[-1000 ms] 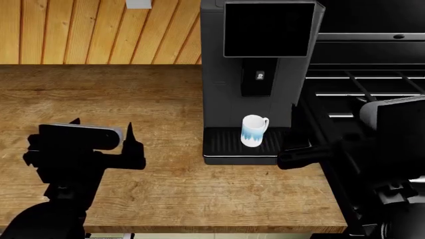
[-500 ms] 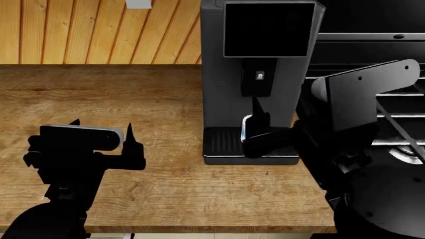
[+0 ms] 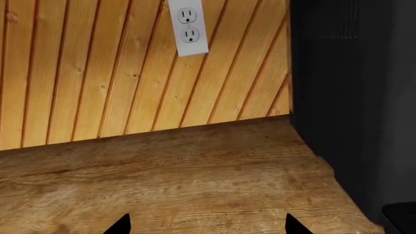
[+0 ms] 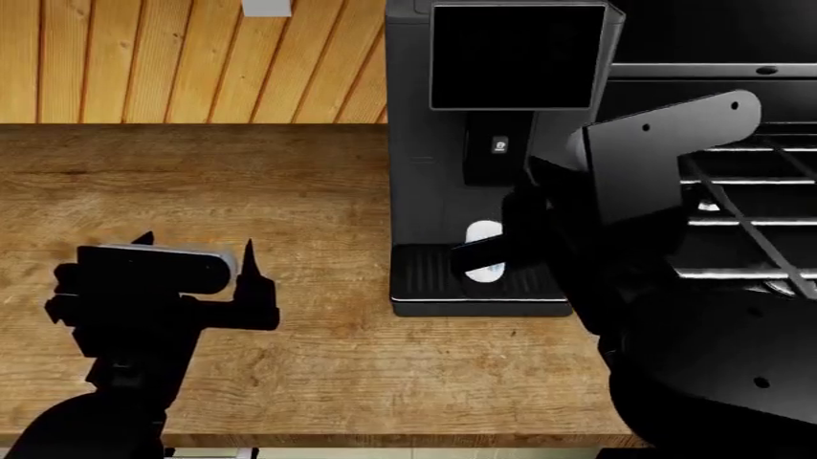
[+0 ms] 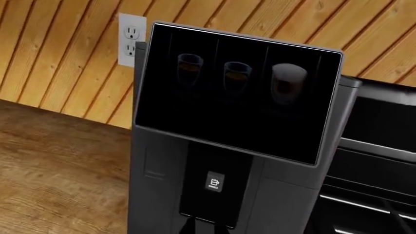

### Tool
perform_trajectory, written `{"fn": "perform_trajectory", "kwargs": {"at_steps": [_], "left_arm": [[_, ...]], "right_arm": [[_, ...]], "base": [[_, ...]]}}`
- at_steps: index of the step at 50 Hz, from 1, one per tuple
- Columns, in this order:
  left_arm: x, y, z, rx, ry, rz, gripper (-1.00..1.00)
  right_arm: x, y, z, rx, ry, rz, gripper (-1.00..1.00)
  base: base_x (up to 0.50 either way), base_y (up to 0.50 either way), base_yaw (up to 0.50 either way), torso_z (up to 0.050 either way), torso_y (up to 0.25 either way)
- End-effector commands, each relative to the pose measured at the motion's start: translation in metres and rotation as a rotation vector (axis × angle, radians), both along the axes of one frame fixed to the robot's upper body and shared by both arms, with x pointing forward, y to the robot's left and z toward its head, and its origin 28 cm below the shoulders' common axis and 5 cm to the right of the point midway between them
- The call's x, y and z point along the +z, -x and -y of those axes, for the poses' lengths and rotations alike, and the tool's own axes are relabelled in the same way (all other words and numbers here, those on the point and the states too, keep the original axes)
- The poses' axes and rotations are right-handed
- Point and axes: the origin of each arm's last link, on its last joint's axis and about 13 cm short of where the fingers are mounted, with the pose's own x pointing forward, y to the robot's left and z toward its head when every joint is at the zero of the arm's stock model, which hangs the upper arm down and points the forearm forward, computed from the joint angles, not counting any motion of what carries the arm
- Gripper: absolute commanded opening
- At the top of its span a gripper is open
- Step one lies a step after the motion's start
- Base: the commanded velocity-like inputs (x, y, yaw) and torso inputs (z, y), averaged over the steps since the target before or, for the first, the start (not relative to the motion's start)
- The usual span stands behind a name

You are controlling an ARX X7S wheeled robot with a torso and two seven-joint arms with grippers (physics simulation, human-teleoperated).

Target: Press the button on the coffee machine to serve coffee.

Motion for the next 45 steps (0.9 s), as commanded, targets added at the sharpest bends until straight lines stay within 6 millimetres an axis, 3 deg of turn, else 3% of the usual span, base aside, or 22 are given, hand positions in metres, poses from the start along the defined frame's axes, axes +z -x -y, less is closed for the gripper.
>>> {"fn": "perform_trajectory", "kwargs": {"at_steps": [1, 21, 39, 45], "left_arm": [[-0.001, 0.0, 0.0, -0.012, 0.013, 0.002, 1.0], [-0.001, 0.0, -0.002, -0.011, 0.014, 0.003, 1.0], [-0.002, 0.0, -0.003, -0.011, 0.014, -0.002, 1.0], [-0.002, 0.0, -0.003, -0.009, 0.014, -0.003, 1.0]], "right_arm": [[0.001, -0.012, -0.003, -0.013, 0.004, 0.024, -1.0], [0.008, -0.018, -0.005, -0.037, 0.018, 0.077, -1.0], [0.0, -0.024, -0.006, -0.036, 0.033, 0.06, -1.0], [0.001, -0.033, -0.005, -0.024, 0.031, 0.05, -1.0]], "base": [[0.0, 0.0, 0.0, 0.0, 0.0], [0.0, 0.0, 0.0, 0.0, 0.0], [0.0, 0.0, 0.0, 0.0, 0.0], [0.0, 0.0, 0.0, 0.0, 0.0]]}}
